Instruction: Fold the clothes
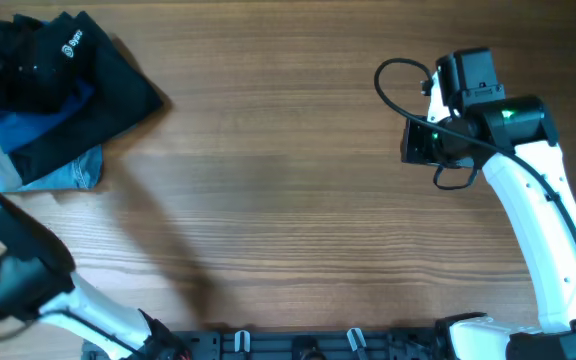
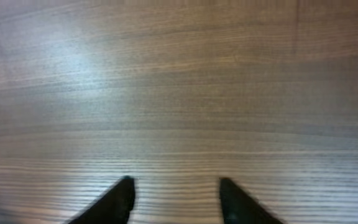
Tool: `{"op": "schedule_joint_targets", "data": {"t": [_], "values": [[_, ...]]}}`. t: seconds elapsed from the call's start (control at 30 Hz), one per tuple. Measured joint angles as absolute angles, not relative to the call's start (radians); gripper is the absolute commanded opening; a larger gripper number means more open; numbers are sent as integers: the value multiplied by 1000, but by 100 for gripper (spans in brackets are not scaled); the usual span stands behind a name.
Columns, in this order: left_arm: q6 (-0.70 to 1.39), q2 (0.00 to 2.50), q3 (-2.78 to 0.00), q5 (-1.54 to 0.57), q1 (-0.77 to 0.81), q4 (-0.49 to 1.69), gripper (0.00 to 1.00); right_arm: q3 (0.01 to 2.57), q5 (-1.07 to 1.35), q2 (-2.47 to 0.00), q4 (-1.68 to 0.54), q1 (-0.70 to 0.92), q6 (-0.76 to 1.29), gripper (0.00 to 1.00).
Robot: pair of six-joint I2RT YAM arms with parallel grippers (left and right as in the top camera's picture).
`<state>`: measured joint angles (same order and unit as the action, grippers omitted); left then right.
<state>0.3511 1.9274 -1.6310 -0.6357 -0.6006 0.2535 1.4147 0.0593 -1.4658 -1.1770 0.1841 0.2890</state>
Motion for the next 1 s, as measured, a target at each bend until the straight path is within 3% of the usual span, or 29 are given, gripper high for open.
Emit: {"op": "schedule_joint_targets", "data": {"t": [0.07, 0.17, 0.23, 0.33, 0.43, 0.67, 0.77, 0.87, 1.0], "values": [[351, 1829, -1632, -631, -544, 257, 100, 1415, 59, -1466, -1160, 184, 287, 78], [351, 1758, -1646, -618, -375, 352, 100, 1414, 80, -1466, -1117, 184, 312, 84], [335, 1776, -1647, -546, -229, 506, 100, 1415, 98, -1472, -1084, 184, 321, 86], [269, 1828, -1638, -389, -42, 780, 100, 1415, 105, -1530, -1030, 184, 299, 98], [241, 1873, -1629, -230, 78, 1100, 100, 1415, 108, -1591, -1044, 184, 281, 100], [223, 1880, -1628, -145, 73, 1477, 96, 1414, 225, -1613, -1179, 168, 298, 100], [210, 1864, -1603, -139, 73, 1484, 100, 1395, 227, -1588, -1180, 167, 307, 100], [203, 1734, -1440, -130, 73, 1357, 100, 1316, 188, -1454, -1109, 167, 326, 100], [250, 1354, -1148, -65, 74, 1126, 100, 1125, 149, -1201, -919, 167, 350, 100]]}}
